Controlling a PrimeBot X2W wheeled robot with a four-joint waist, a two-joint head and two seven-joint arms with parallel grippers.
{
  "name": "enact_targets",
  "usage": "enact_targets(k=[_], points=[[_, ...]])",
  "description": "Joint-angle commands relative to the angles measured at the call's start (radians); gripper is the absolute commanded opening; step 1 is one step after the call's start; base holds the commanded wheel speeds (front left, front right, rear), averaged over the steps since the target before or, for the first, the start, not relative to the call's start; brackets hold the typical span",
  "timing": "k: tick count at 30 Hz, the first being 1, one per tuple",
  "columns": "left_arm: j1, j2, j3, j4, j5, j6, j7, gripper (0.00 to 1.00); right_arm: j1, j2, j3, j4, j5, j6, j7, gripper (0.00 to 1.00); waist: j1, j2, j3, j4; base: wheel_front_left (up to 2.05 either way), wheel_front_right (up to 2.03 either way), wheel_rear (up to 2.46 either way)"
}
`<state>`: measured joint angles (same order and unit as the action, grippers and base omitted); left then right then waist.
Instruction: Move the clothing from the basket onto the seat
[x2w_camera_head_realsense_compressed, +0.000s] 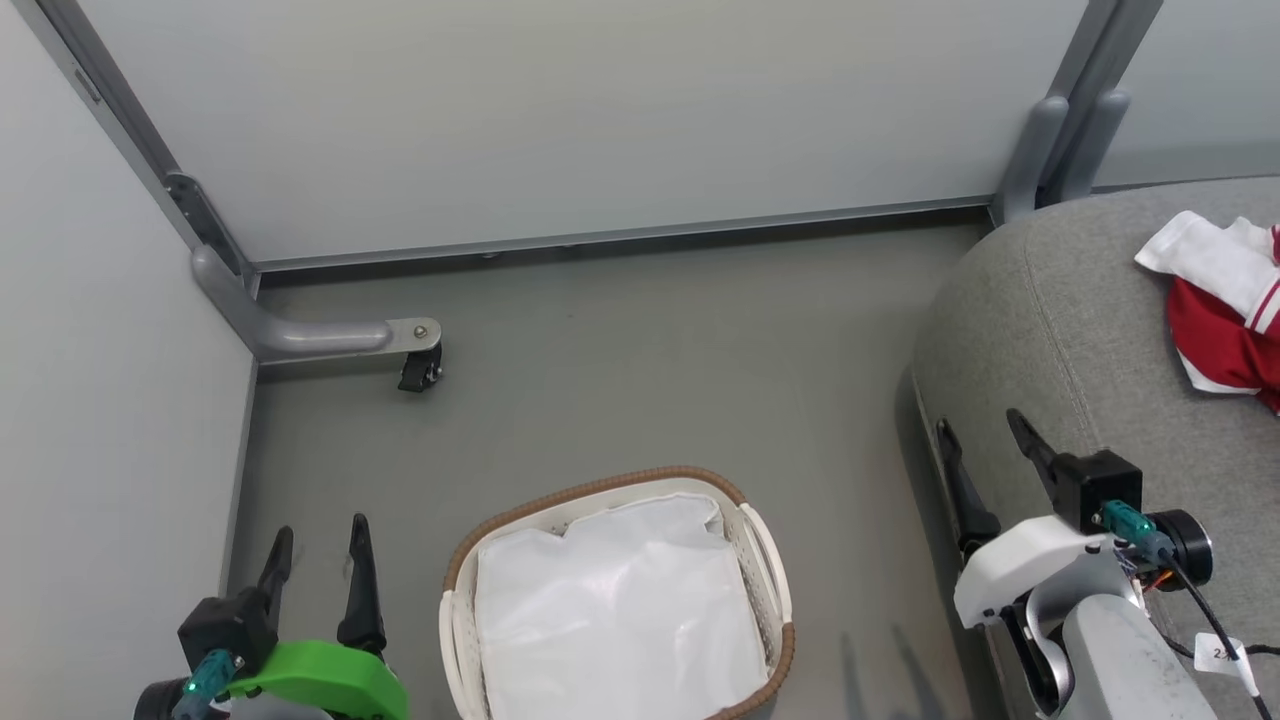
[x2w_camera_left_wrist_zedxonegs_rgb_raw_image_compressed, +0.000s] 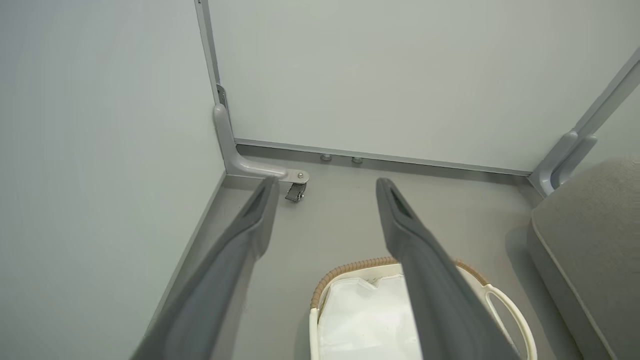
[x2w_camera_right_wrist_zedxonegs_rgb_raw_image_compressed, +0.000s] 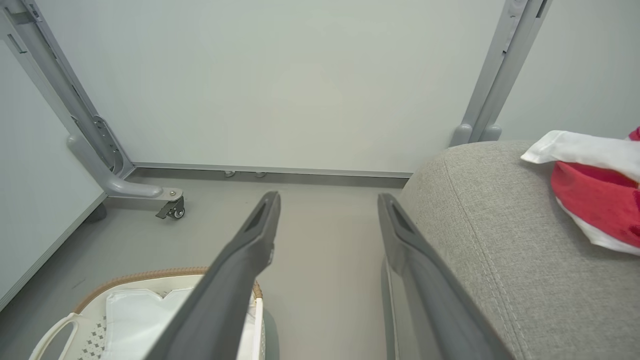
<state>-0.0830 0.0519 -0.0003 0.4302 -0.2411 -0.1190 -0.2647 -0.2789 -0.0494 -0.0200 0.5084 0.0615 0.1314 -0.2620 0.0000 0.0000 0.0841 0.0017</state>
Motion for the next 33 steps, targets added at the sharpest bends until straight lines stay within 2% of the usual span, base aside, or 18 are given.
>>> enact_targets(k=[1, 4, 5, 9, 33], points=[[0.023, 0.0, -0.001, 0.002, -0.007, -0.003, 0.001, 1.0, 0.023, -0.004, 0.004, 0.003, 0.004, -0.001, -0.004, 1.0, 0.0, 0.0, -0.035, 0.001, 0.0, 0.0, 0.0], [0.056, 0.0, -0.01, 0.028, -0.026, -0.005, 0.001, 1.0, 0.054, -0.004, 0.009, 0.012, 0.016, -0.001, -0.004, 1.0, 0.0, 0.0, -0.058, -0.001, 0.0, 0.0, 0.0], [0.04, 0.0, -0.009, 0.03, -0.02, -0.003, 0.0, 0.0, 0.041, 0.0, 0.009, 0.011, 0.016, 0.0, 0.0, 0.0, 0.0, 0.0, -0.041, 0.0, 0.0, 0.0, 0.0], [0.055, -0.007, -0.007, 0.064, -0.028, -0.003, 0.005, 0.0, 0.068, 0.008, 0.003, 0.044, 0.025, 0.0, 0.007, 0.0, 0.0, 0.0, -0.043, 0.0, 0.0, 0.0, 0.0], [0.027, -0.004, 0.031, -0.015, -0.445, -0.006, 0.121, 0.0, 0.101, 0.004, -0.026, -0.056, 0.499, 0.0, 0.121, 0.0, 0.0, 0.0, -0.05, 0.0, 0.0, 0.0, 0.0]])
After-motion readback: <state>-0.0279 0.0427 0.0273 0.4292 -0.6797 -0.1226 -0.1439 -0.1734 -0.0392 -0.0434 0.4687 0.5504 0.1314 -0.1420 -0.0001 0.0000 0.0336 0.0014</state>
